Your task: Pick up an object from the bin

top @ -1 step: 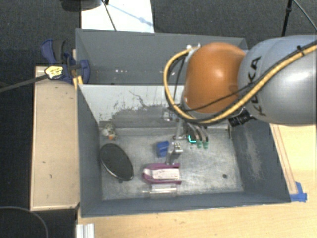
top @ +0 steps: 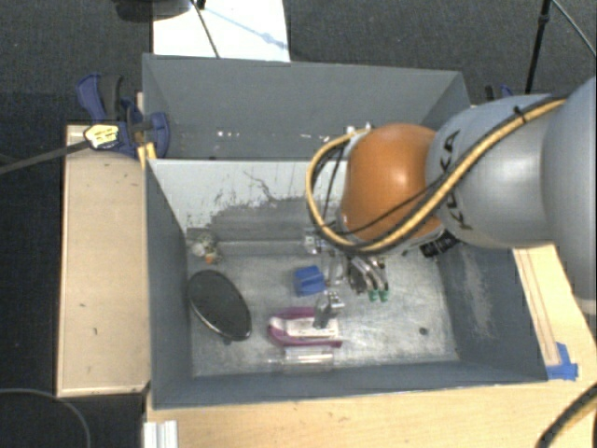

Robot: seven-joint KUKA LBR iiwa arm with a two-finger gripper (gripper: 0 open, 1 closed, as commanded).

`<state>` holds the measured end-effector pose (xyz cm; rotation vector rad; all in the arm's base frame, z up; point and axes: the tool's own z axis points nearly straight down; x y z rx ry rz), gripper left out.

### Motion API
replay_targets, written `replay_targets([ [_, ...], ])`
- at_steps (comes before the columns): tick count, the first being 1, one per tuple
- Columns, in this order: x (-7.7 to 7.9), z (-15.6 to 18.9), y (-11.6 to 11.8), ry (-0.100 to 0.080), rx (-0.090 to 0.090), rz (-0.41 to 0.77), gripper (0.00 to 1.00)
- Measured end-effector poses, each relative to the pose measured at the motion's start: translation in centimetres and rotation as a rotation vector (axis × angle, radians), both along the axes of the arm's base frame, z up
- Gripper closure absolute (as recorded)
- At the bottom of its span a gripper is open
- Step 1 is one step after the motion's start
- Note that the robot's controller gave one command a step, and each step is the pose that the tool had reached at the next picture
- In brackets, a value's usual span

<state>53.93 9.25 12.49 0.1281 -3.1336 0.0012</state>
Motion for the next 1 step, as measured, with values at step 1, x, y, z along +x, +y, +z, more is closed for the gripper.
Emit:
replay_targets([
  [1,0.20,-3.60,-1.13,-0.003,0.001,-0.251,0.00],
])
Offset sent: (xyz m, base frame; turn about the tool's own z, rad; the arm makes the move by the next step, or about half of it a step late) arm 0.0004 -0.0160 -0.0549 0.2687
